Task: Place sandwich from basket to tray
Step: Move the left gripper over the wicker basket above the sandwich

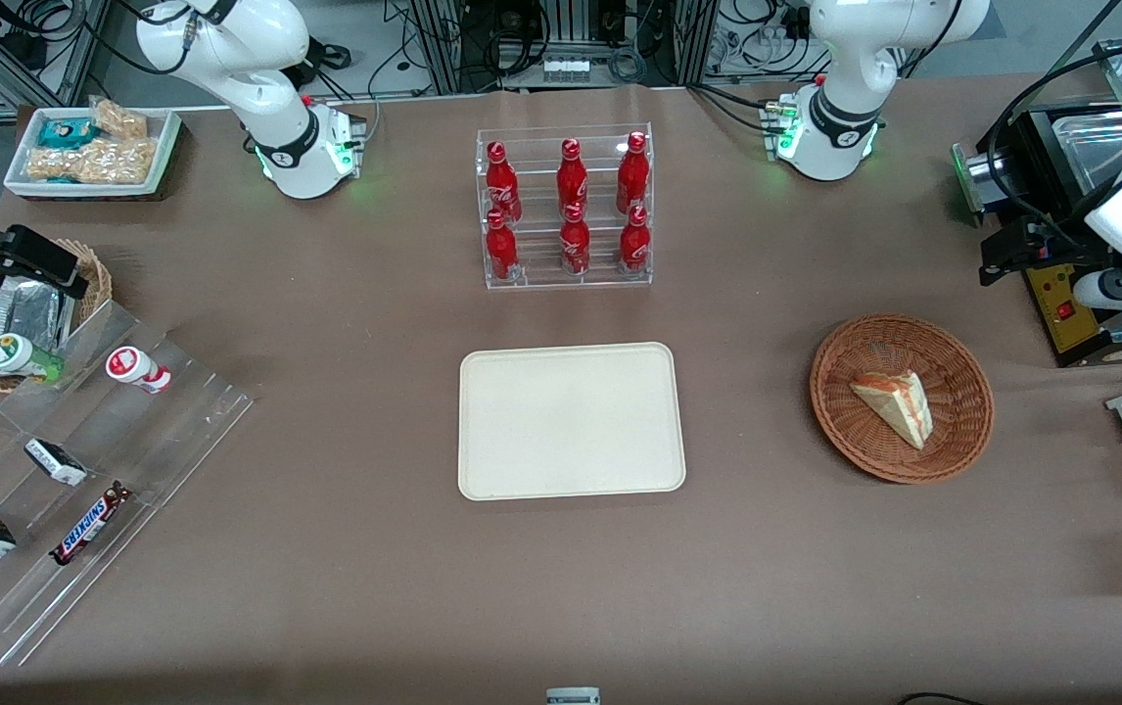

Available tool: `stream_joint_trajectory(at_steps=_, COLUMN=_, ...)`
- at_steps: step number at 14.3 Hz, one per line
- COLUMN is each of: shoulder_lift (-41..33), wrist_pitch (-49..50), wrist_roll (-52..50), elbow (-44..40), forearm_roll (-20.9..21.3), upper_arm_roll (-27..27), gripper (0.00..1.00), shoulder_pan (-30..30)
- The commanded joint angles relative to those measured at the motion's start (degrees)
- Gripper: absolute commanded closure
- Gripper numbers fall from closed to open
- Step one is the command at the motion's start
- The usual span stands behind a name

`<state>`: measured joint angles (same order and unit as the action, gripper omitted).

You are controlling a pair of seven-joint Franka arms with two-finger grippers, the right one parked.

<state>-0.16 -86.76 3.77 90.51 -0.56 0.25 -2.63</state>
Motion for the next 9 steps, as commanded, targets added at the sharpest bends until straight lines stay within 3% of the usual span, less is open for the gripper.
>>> stream_joint_trajectory(at_steps=1, shoulder_lift=-1.07, wrist_pitch=0.28, wrist_roll=0.09, elbow=0.46, forearm_roll=0.56, upper_arm_roll=0.01, gripper=0.0, shoulder_pan=-0.01)
stream_joint_trajectory(at_steps=9, shoulder_lift=0.95, wrist_pitch=0.02, wrist_roll=0.44, elbow=0.9, forearm_roll=0.56, upper_arm_roll=0.01, gripper=0.0, shoulder_pan=0.17)
